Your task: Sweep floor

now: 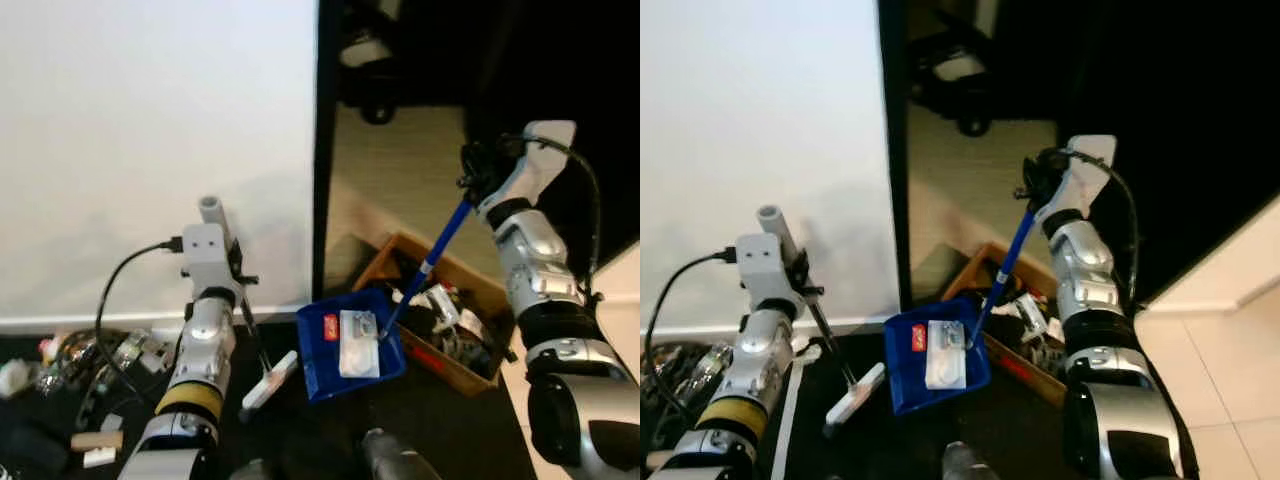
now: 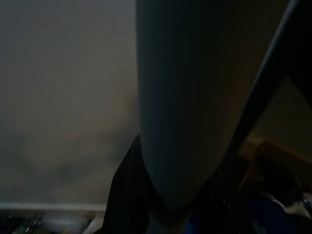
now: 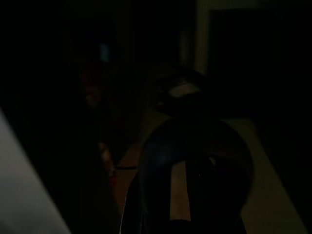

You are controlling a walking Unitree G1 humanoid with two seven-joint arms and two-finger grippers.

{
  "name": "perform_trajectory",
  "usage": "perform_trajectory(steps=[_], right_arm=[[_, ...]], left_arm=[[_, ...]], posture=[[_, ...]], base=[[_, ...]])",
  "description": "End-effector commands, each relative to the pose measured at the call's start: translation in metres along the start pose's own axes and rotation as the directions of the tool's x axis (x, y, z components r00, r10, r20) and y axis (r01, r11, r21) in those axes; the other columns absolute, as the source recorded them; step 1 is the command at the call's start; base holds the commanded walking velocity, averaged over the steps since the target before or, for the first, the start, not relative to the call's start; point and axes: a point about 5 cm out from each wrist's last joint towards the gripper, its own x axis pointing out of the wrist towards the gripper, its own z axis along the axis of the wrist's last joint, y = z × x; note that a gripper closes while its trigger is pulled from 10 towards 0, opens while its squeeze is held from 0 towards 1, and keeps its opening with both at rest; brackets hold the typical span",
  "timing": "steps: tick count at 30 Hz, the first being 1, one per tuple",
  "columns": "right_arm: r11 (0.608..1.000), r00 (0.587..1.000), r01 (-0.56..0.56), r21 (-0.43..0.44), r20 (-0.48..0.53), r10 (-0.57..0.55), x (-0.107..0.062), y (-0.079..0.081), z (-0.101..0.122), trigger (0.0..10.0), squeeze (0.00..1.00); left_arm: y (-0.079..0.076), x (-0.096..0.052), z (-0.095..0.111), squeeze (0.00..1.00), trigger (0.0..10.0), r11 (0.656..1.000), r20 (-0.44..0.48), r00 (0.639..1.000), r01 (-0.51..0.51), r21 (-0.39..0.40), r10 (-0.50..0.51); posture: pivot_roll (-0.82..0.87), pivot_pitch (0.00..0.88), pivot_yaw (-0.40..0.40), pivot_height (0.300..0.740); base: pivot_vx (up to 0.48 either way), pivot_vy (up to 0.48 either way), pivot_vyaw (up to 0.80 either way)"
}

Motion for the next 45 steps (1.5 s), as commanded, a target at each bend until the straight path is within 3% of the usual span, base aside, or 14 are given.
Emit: perform_trajectory(steps=[1, 8, 24, 45], right_arm=[[1.0, 0.998, 0.002, -0.016, 0.059, -0.001, 0.004, -0.003, 0.017, 10.0, 0.0], [1.0, 0.997, -0.008, -0.005, 0.072, 0.008, 0.006, -0.001, 0.024, 10.0, 0.0], [0.999, 0.989, -0.038, 0.023, 0.143, 0.035, 0.019, 0.005, 0.064, 10.0, 0.0], [0.998, 0.979, 0.041, -0.042, 0.201, -0.032, 0.023, -0.027, 0.1, 10.0, 0.0]], left_arm=[[-0.001, 0.0, 0.002, 0.0, 10.0, 1.0, 0.014, 1.0, 0.008, 0.005, -0.008], [-0.001, 0.0, 0.002, 0.0, 10.0, 1.0, 0.012, 1.0, 0.007, 0.004, -0.007], [0.0, 0.0, 0.002, 0.0, 10.0, 1.0, 0.011, 1.0, 0.0, 0.007, 0.0], [-0.002, 0.0, 0.001, 0.0, 10.0, 1.0, 0.003, 1.0, 0.007, -0.012, -0.007]], posture=[[0.01, 0.047, -0.031, 0.74], [0.01, 0.046, -0.032, 0.74], [0.01, 0.045, -0.035, 0.74], [0.01, 0.052, -0.039, 0.74]], base=[[0.0, 0.0, -0.8], [0.0, 0.0, -0.8], [0.0, 0.0, -0.8], [0.0, 0.0, -0.8]])
